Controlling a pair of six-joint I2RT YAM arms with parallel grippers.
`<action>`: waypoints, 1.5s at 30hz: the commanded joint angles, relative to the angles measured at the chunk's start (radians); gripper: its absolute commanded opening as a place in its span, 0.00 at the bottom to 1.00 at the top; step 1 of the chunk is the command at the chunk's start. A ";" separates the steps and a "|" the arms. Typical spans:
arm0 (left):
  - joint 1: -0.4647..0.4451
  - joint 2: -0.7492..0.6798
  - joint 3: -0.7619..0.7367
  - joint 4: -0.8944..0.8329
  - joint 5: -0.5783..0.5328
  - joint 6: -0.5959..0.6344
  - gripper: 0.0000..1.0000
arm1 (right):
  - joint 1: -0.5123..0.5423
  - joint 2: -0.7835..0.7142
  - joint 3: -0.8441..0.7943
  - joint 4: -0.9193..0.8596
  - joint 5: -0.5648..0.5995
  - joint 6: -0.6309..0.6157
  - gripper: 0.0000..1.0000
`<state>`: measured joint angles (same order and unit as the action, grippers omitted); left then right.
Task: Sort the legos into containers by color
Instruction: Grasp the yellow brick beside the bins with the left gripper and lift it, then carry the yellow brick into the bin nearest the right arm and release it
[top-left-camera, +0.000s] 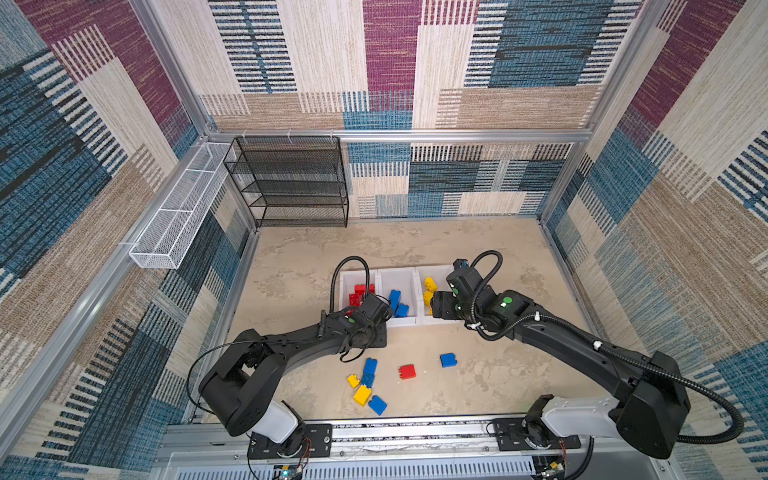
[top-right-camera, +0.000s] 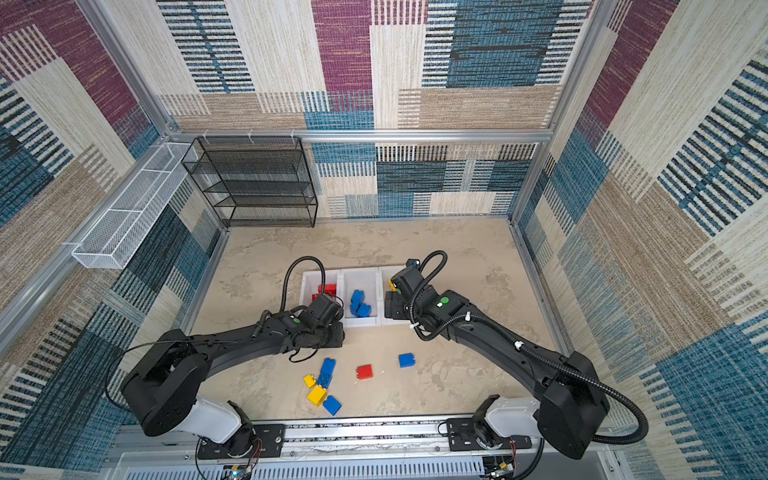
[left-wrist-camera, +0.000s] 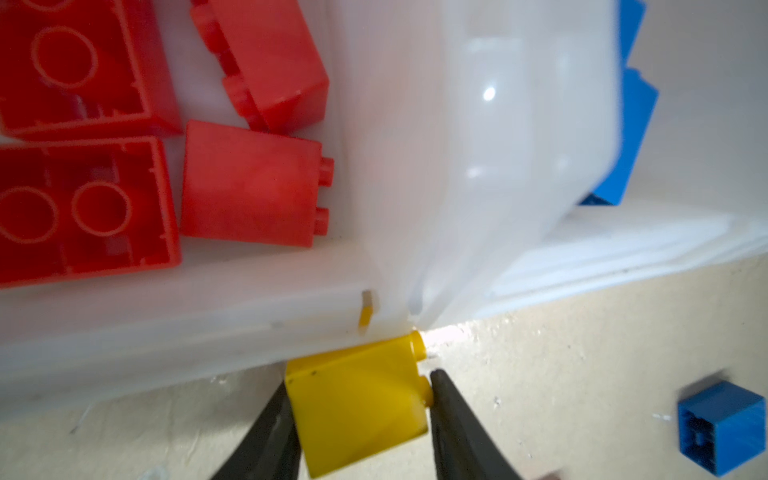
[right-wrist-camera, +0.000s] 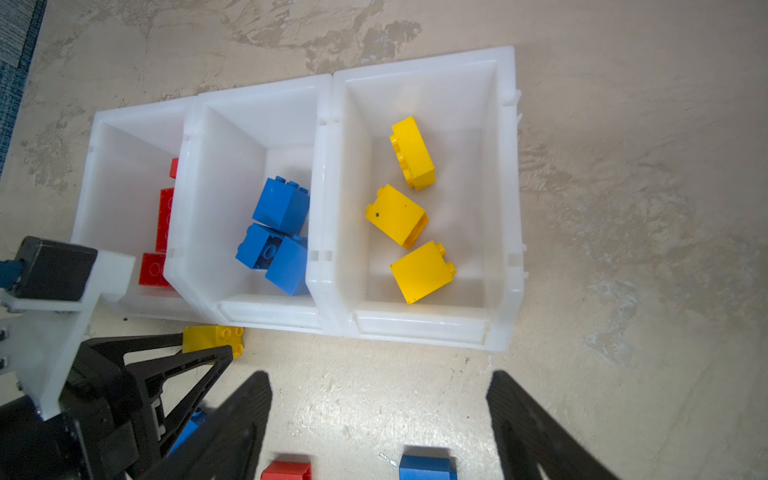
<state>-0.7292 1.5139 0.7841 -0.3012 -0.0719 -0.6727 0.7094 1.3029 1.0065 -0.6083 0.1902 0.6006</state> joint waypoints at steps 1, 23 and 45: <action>-0.003 -0.023 -0.009 0.005 0.015 0.019 0.44 | 0.000 0.000 -0.003 0.018 0.000 0.008 0.84; -0.101 0.229 0.518 -0.060 0.173 0.231 0.43 | -0.164 -0.326 -0.108 -0.084 0.070 0.051 0.84; -0.097 0.523 0.839 -0.088 0.161 0.292 0.62 | -0.165 -0.381 -0.122 -0.140 0.041 0.071 0.84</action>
<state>-0.8291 2.0598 1.6318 -0.3824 0.1081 -0.4149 0.5457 0.9207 0.8871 -0.7593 0.2344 0.6628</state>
